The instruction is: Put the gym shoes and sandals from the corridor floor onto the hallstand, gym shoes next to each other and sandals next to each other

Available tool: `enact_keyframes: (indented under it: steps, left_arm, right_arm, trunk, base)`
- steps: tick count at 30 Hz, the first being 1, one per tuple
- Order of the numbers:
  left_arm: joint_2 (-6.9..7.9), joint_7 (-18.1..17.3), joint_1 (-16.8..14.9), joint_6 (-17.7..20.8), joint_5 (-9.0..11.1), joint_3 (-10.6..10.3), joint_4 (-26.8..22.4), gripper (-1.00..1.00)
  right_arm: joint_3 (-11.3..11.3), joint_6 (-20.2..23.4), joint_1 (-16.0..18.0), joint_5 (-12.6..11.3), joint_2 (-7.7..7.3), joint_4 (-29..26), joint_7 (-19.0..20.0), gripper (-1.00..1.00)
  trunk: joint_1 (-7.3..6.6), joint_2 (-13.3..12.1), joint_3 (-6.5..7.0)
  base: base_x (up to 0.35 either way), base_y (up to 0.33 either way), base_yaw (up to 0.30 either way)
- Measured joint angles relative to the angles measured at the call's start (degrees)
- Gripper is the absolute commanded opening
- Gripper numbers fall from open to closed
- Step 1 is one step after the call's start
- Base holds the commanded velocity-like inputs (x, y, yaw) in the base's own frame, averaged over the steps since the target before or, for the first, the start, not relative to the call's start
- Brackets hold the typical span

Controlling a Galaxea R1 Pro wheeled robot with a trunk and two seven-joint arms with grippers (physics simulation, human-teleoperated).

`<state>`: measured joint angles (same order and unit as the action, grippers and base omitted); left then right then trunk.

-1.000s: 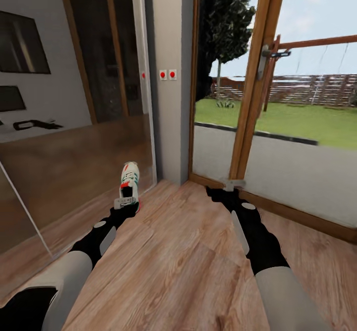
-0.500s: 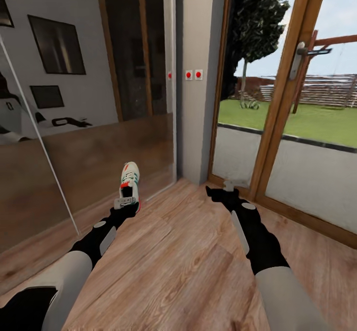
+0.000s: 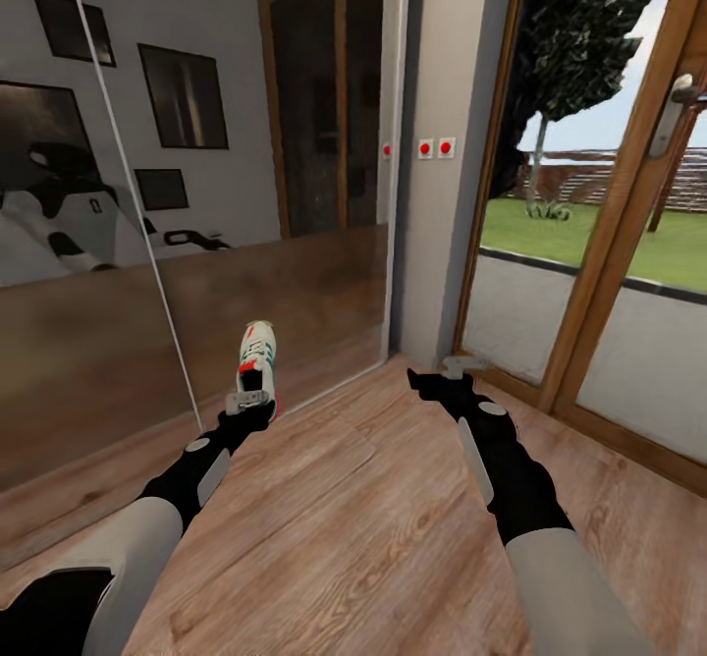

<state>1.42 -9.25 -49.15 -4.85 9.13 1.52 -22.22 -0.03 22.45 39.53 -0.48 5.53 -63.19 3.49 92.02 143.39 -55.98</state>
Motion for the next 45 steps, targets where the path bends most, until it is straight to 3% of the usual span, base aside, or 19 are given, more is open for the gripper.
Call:
enact_keyframes:
  steps: [45]
  left_arm:
    - [-0.05,0.00,0.00,0.00,0.00,-0.02,0.00,-1.00]
  right_arm:
    - [-0.01,0.00,0.00,-0.01,0.00,0.04,0.00,1.00]
  trunk:
    - [0.00,0.00,0.00]
  base:
    - [-0.032,-0.019,0.291]
